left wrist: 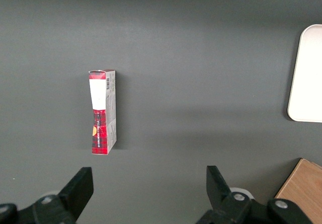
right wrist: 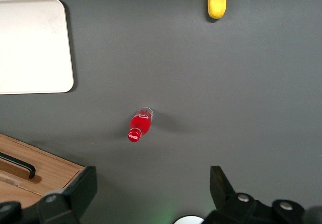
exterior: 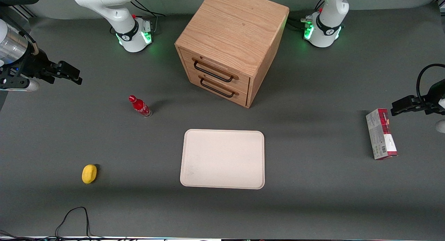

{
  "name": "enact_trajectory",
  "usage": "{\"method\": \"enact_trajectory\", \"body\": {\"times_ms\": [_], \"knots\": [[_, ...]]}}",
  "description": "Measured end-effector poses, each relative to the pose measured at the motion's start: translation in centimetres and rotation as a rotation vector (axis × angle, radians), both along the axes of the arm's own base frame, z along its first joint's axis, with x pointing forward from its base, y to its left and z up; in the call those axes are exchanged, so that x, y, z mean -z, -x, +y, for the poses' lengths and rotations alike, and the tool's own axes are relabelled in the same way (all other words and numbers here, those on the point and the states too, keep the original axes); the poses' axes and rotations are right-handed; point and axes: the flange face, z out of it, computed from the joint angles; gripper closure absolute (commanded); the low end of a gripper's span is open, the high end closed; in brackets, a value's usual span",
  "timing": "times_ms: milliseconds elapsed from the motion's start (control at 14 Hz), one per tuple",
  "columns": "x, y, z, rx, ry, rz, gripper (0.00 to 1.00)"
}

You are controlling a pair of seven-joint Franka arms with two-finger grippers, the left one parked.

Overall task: Open upper drawer
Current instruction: 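Move the right gripper from rest toward the wooden cabinet's drawers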

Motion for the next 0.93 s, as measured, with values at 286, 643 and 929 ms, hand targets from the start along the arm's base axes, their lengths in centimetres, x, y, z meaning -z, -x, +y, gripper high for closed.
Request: {"method": "enact_trajectory", "body": {"times_ms": [286, 643, 929], "knots": [[0.0, 0.0, 0.0, 0.0, 0.0, -0.001, 0.0], [0.9, -2.3, 4.1, -0.059, -0.045, 0.012, 0.0], [3.6, -4.4, 13.1, -0.227, -0.081, 0.052, 0.0]]}}
